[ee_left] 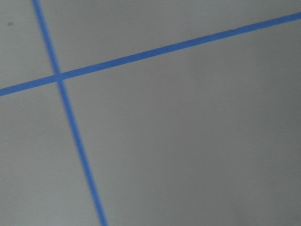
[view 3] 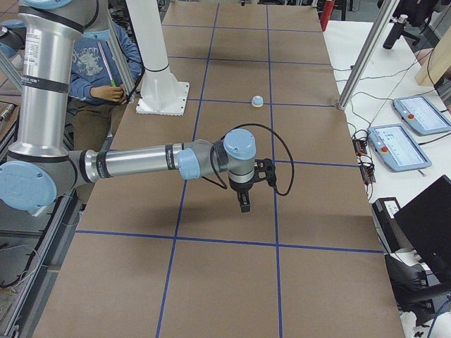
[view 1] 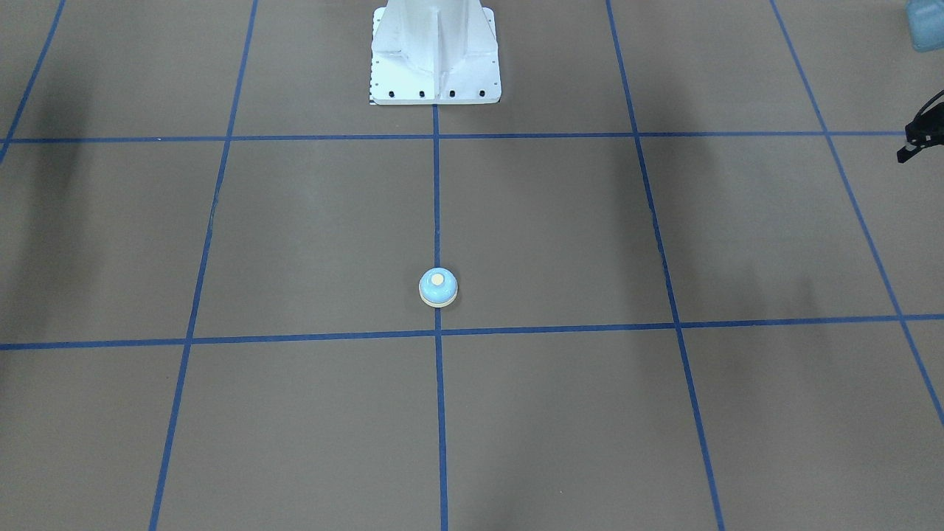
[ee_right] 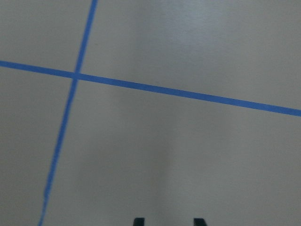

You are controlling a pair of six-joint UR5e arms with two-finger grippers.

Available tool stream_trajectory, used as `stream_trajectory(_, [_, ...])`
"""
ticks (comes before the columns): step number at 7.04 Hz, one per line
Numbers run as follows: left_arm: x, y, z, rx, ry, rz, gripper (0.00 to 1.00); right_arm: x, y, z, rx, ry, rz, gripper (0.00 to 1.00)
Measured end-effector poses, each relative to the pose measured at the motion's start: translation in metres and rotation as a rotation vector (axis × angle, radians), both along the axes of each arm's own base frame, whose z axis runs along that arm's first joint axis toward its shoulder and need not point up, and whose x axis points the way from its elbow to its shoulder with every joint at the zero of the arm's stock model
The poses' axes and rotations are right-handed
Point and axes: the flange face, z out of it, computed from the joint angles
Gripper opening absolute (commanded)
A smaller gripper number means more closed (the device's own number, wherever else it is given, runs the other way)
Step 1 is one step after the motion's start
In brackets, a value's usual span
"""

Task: Place and press bell with both arms

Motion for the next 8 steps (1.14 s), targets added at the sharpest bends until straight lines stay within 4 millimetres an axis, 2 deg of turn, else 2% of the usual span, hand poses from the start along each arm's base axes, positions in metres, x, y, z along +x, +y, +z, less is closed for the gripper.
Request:
stream_trajectory(1, [-0.018, 0.013, 0.013, -0.004, -0.001, -0.013, 0.99, 0.017, 0.010, 0.015, -0.013, 0.000, 0.015, 1.00])
stream_trajectory(3, [-0.032, 0.022, 0.033, -0.098, -0.003, -0.091, 0.99, 0.027, 0.015, 0.029, -0.038, 0.016, 0.026, 1.00])
stream_trajectory(5, [-0.040, 0.023, 0.035, -0.187, -0.002, -0.198, 1.00, 0.026, 0.007, 0.028, -0.081, 0.037, 0.023, 1.00])
stream_trajectory(8, [-0.043, 0.022, 0.020, -0.171, 0.009, -0.220, 1.00, 0.024, 0.005, 0.021, -0.122, 0.041, 0.019, 1.00])
